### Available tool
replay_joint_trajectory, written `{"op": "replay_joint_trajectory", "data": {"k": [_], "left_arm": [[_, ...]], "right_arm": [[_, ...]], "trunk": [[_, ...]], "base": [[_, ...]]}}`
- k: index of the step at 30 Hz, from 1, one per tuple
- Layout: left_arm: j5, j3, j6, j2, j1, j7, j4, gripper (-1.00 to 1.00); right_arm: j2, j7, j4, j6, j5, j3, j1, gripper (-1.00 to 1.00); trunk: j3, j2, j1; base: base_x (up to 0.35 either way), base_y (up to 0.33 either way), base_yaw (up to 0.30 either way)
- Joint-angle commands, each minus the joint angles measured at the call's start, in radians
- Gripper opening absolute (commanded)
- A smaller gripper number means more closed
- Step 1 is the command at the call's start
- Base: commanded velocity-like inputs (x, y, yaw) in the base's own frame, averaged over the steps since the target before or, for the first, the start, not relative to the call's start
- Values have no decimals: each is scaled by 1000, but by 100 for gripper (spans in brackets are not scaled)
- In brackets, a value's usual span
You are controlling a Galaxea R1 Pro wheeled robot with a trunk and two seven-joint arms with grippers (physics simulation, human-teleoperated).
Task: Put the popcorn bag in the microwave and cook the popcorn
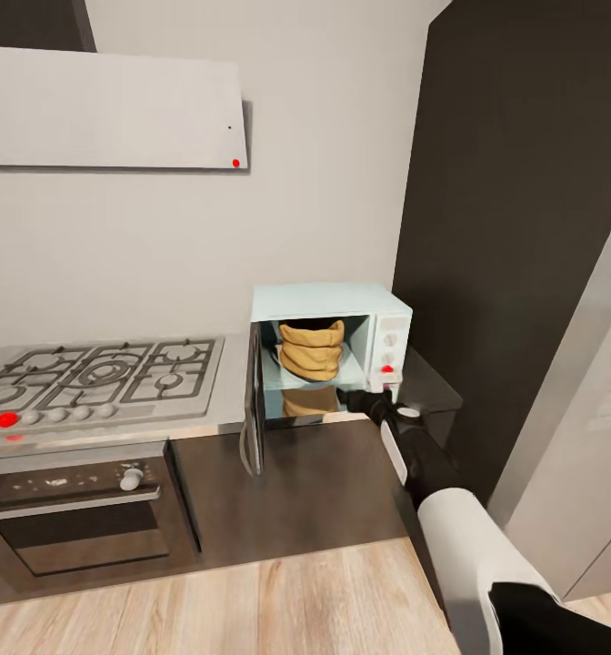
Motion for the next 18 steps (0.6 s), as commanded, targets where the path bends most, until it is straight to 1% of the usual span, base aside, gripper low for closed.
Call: {"op": "replay_joint_trajectory", "data": {"k": [1, 2, 4, 6, 11, 18], "left_arm": [[5, 3, -2, 0, 0, 1, -1, 100], [5, 4, -2, 0, 0, 1, -1, 100], [5, 4, -2, 0, 0, 1, -1, 100], [5, 5, -2, -1, 0, -3, -2, 100], [5, 4, 0, -1, 0, -6, -1, 100], [5, 3, 1, 0, 0, -8, -1, 100]], "right_arm": [[2, 9, -2, -19, 11, -7, 9, 100], [2, 7, -2, -63, 12, -7, 28, 100], [2, 8, -2, -121, 11, -7, 47, 100], [2, 7, 11, -152, 10, -6, 56, 100], [2, 10, 33, -157, 13, -5, 57, 100], [2, 11, 37, -157, 14, -5, 57, 100]], "trunk": [[-1, -1, 0], [-1, -1, 0], [-1, -1, 0], [-1, -1, 0], [-1, -1, 0], [-1, -1, 0]], "base": [[0, 0, 0], [0, 0, 0], [0, 0, 0], [0, 0, 0], [22, 0, 0], [156, 0, 0]]}}
